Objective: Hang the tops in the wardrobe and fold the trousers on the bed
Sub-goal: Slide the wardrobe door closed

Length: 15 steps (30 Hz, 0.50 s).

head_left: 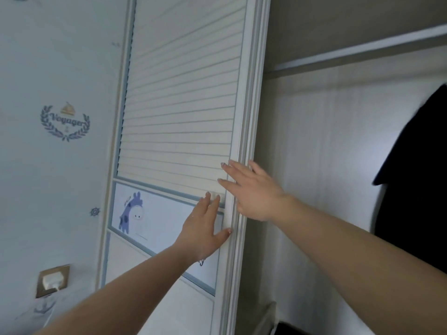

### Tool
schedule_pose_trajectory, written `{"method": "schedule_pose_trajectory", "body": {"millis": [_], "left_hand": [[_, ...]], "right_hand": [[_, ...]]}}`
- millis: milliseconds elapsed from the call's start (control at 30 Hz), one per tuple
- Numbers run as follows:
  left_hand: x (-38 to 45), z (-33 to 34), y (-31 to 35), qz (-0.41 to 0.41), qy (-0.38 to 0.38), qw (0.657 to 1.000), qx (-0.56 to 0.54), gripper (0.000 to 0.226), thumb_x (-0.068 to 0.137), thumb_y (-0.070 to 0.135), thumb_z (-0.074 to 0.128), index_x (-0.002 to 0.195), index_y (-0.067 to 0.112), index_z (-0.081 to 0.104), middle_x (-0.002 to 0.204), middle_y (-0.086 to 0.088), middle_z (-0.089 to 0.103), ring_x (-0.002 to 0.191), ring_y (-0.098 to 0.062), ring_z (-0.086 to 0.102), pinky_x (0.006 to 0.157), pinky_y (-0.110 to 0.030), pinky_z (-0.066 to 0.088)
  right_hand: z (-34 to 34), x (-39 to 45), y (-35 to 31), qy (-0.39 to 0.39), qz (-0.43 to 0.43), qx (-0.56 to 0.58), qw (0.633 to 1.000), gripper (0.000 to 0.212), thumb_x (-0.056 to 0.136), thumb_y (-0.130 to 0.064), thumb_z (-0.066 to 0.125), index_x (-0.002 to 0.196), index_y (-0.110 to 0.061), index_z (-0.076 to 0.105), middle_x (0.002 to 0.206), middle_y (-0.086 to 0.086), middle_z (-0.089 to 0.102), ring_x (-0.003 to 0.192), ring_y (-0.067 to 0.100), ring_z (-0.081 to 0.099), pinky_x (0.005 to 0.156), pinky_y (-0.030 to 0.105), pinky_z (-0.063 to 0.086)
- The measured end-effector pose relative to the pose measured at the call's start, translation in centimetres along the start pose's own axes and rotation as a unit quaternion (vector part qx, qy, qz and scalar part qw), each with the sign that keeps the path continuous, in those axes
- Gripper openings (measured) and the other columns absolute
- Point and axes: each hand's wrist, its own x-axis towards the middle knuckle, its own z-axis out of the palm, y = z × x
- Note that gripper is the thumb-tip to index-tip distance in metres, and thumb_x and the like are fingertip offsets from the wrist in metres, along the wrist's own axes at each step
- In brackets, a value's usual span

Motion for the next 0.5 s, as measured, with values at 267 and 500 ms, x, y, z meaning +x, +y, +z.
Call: {"method": "schedule_pose_trajectory", "body": {"millis": [267,500], "left_hand": [[1.1,2.7,0.6,-0.028,-0.008,0.993,0.117,0.091,0.086,0.073,0.032,0.15,0.028,-0.015,0.16,0.003,-0.018,0.148,-0.022,-0.013,0.114,-0.05,-0.006],[0.1,4.1,0.2,0.002,0.06,0.988,0.141,0.082,0.088,0.07,0.033,0.151,0.035,-0.007,0.161,0.005,-0.009,0.149,-0.022,-0.005,0.109,-0.05,-0.011]], "right_hand": [[-0.8,0.4,0.0,-0.069,-0.007,-0.119,0.99,0.061,0.095,-0.031,0.045,0.15,-0.024,0.019,0.159,0.013,-0.01,0.146,0.028,-0.013,0.114,0.056,0.003],[-0.4,-0.6,0.6,-0.05,-0.01,-0.109,0.993,0.063,0.093,-0.03,0.052,0.149,-0.025,0.022,0.16,0.012,-0.007,0.146,0.03,-0.012,0.114,0.056,-0.001]]}}
